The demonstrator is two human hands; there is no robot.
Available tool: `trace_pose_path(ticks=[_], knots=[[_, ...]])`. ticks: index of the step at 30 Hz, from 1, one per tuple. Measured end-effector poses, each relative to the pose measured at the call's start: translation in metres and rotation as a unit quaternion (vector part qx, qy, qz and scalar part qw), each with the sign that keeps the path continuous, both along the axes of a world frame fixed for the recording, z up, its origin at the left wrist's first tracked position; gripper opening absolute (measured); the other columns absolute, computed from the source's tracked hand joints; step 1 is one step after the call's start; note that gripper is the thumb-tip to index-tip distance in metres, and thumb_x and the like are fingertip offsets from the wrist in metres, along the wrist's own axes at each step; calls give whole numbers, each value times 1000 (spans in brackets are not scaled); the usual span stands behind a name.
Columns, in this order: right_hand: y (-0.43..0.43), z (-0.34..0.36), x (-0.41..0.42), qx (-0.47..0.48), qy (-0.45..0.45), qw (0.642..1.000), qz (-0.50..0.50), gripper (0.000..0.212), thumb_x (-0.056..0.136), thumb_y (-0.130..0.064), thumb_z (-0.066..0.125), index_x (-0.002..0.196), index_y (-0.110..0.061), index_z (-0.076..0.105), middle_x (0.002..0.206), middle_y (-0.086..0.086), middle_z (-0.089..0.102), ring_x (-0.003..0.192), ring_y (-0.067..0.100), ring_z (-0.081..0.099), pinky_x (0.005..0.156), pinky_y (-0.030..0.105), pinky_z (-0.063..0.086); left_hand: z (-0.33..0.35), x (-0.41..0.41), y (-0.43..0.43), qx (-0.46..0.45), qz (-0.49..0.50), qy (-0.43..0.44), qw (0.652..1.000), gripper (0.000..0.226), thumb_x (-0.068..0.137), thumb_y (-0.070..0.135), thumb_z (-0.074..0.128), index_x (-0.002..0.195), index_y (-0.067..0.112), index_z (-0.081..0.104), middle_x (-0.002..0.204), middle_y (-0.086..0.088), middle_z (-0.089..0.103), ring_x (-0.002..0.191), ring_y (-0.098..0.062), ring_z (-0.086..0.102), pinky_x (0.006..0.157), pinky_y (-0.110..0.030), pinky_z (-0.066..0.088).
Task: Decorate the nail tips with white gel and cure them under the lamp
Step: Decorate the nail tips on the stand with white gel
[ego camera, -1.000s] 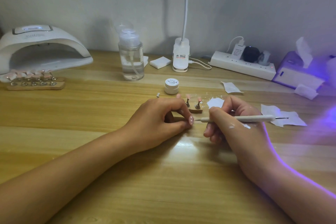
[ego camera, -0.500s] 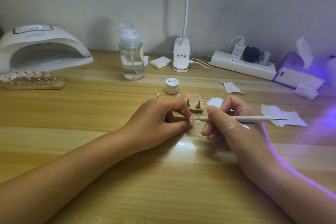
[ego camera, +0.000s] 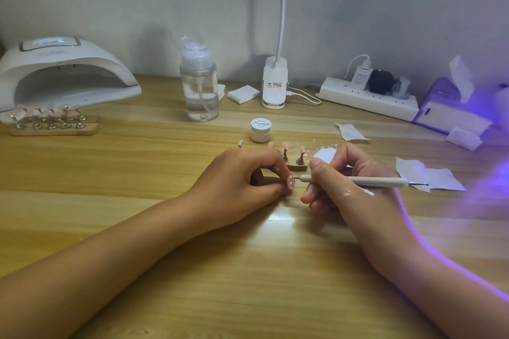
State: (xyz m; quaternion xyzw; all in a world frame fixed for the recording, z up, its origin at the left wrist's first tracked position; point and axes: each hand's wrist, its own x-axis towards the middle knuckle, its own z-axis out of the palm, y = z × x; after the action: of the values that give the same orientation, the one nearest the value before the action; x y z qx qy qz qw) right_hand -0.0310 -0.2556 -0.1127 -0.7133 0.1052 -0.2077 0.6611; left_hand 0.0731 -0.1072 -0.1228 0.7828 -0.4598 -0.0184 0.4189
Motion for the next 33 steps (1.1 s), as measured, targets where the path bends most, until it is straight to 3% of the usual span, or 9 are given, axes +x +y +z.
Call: trace_pose_path(ticks=[14,20,22,26,33], knots=[[-2,-1,-1,10,10,1000,-8,30,84,0,60,62,-12,43,50,15,63,40,14,52,42,19,43,-1,0,0,-5,-3,4,1000,13,82,9,75,82,21,71,59,37,55,45,3,48,102,-57,43],[-1,-1,-1,-27,37,999,-12,23,64,-15,53,48,-20,38,35,6,46,35,15,36,38,21,32,-2,1,-1,-5,-2,-3,1000,12,83,9,75,83,20,71,58,41,53,45,3,45,101,-60,43],[-2,-1,-1,-28,34,999,-12,25,65,-15,54,47,-20,38,35,5,45,36,15,36,38,21,32,-2,1,-1,-5,-2,-3,1000,12,83,9,75,83,20,71,58,41,53,44,4,45,102,-60,43],[-3,-1,0,8,19,1000,-10,39,82,-2,61,52,-21,44,47,12,61,38,14,48,41,20,40,-3,1,0,-4,-2,3,1000,12,83,10,75,83,21,71,60,38,55,45,2,47,102,-57,43],[-2,0,-1,10,9,1000,-2,31,86,-2,61,61,-13,46,55,16,66,45,17,58,45,22,48,-2,1,0,-3,-4,0,1000,13,83,10,74,82,23,70,61,38,56,46,0,48,103,-56,43]])
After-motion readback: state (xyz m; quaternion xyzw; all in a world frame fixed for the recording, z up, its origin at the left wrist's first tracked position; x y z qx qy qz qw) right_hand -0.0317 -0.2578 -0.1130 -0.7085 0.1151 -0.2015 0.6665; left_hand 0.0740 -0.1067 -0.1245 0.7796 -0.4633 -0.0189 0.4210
